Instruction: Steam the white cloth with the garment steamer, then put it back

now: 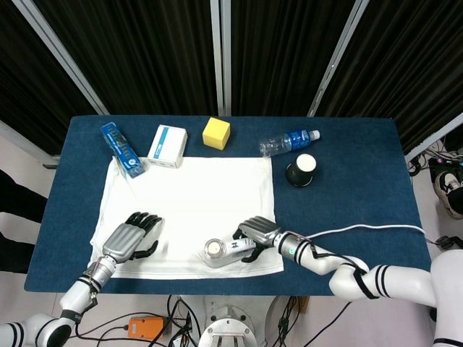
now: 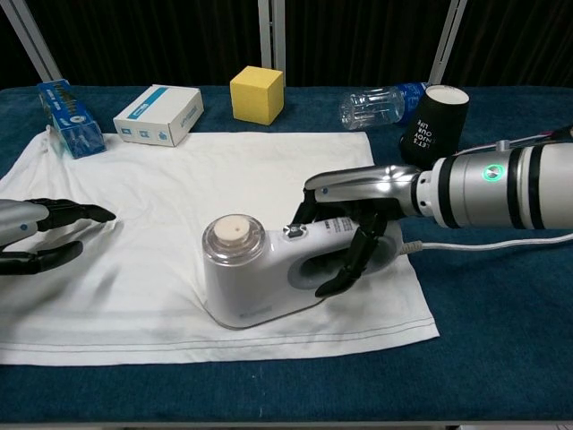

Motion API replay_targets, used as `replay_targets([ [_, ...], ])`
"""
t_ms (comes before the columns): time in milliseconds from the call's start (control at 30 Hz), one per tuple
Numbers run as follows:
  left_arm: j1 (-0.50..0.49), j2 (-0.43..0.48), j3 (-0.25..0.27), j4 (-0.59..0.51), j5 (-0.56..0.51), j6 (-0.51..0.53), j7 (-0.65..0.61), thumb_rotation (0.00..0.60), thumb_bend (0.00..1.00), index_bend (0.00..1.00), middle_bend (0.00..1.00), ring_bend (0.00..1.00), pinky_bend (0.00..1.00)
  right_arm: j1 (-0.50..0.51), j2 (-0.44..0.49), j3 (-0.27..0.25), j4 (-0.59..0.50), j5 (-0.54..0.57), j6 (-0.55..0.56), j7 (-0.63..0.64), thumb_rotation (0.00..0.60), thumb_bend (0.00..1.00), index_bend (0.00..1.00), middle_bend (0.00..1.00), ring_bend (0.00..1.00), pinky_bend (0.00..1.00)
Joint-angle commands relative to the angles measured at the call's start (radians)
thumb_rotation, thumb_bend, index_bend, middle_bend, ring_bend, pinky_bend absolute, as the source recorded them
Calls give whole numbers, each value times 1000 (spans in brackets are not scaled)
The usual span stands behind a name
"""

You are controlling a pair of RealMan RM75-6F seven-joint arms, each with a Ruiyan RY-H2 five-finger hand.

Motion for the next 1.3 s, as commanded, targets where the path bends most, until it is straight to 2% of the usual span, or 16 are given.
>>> replay_targets([
  [33,3,8,1,-7,5,11,1,50,373,67,61,0,0,-48,74,-16,-45,-54,86,55,600,353,976,898,944,712],
  [200,23,39,-4,-28,17,61,-14,55,373,67,60,0,0,-135,194,-30,-59,-61,219,104,600,353,976,898,944,712],
  [367,56,88,-15,-43,17,129,-46,59,373,67,60,0,0,-225,269,-63,-19,1,278,117,600,353,972,898,926,702],
  [500,85,122,-23,-49,12,176,-82,60,373,67,60,0,0,-265,280,-94,43,36,254,157,600,353,927,898,877,654],
  [667,112,151,-28,-51,3,210,-113,64,373,67,60,0,0,-283,239,-94,130,44,238,212,600,351,834,885,773,587],
  [833,134,170,-29,-58,-3,230,-128,65,373,67,61,0,0,-286,204,-86,183,27,241,212,600,229,668,738,557,486],
  [967,152,183,-27,-59,-6,244,-137,64,373,67,60,0,0,-290,220,-83,163,44,228,180,600,123,406,523,348,389],
  [1067,161,191,-27,-56,-12,247,-146,66,373,67,60,0,0,-293,241,-82,137,58,217,160,600,89,220,359,203,278],
  [1200,178,209,-26,-52,-16,258,-158,63,373,67,60,0,0,-310,275,-83,95,82,232,90,600,57,29,186,62,123],
  [1300,193,223,-28,-49,-20,272,-171,65,373,67,60,0,0,-337,303,-78,54,95,270,62,600,47,0,96,4,45],
])
